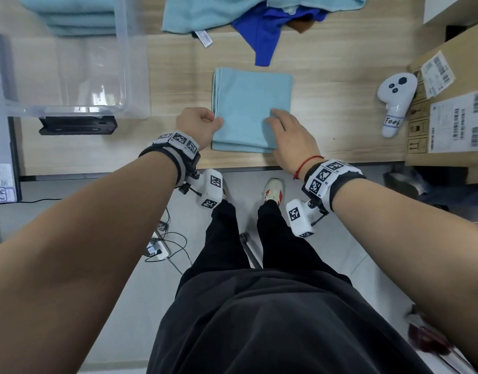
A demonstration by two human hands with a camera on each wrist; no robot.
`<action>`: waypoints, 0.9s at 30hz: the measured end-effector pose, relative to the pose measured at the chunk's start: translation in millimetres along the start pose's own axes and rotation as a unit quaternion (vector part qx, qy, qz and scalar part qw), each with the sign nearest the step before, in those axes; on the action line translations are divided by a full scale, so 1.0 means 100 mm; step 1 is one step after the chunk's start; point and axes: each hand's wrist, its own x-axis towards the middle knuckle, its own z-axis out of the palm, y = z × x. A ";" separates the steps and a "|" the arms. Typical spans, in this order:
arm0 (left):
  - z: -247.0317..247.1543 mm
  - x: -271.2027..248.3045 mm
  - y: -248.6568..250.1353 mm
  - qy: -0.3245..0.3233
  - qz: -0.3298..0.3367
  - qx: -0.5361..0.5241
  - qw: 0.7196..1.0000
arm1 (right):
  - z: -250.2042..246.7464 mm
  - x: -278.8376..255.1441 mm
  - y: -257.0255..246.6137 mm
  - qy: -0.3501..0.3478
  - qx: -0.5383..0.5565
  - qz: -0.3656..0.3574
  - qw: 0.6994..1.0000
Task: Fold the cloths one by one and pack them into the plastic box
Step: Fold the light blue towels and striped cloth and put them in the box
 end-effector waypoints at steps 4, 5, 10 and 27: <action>0.01 -0.01 0.00 0.000 0.005 0.003 1.000 | 0.03 -0.04 0.05 -0.034 0.008 0.012 0.999; 0.01 -0.02 0.00 0.001 0.007 0.006 1.000 | 0.04 -0.04 0.06 -0.042 0.012 0.013 0.999; 0.02 -0.05 0.00 0.006 0.005 -0.004 1.000 | 0.09 -0.04 0.09 -0.100 0.001 0.011 0.995; 0.00 -0.10 -0.09 0.020 -0.014 -0.017 1.000 | -0.05 -0.05 0.17 -0.126 -0.097 -0.048 0.986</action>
